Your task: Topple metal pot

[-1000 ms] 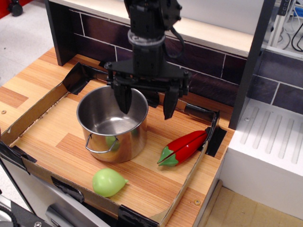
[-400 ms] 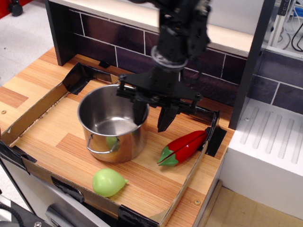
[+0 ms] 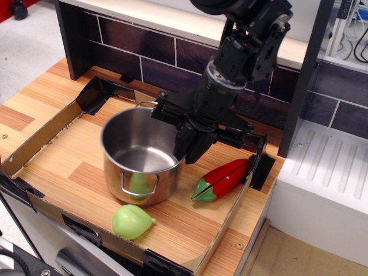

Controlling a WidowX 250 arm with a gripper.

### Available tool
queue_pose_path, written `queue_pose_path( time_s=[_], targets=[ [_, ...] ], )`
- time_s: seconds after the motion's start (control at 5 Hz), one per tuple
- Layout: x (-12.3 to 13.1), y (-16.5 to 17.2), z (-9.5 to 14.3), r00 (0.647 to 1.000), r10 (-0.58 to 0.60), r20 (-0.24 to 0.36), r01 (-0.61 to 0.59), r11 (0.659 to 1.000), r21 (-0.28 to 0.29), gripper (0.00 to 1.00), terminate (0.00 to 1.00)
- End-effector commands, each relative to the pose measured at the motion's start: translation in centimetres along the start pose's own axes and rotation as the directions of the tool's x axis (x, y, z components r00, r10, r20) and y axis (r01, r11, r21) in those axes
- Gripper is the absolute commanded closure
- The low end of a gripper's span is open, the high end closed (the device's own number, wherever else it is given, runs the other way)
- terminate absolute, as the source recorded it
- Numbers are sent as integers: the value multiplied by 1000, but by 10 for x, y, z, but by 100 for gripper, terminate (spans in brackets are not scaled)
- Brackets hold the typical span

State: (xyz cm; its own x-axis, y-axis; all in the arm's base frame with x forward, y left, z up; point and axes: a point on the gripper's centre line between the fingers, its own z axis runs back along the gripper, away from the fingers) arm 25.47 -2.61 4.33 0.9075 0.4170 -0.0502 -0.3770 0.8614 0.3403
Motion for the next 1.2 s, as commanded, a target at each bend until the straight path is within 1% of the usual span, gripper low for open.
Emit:
queue_pose_path(
  time_s=[0.0,0.2,0.4,0.6,0.8,1.0],
  targets=[
    [11,30,22,999,-48,17,50,987,-155,100,0],
    [15,46,29,998,-70,7,70,976,-207,100,0],
    [19,63,38,993,-115,-1,109,943,-316,100,0],
    [19,66,40,955,-295,-38,236,827,-511,100,0],
    [22,67,41,917,-397,44,312,643,-700,100,0],
    [25,67,43,872,-485,67,345,513,-786,100,0]
  ],
)
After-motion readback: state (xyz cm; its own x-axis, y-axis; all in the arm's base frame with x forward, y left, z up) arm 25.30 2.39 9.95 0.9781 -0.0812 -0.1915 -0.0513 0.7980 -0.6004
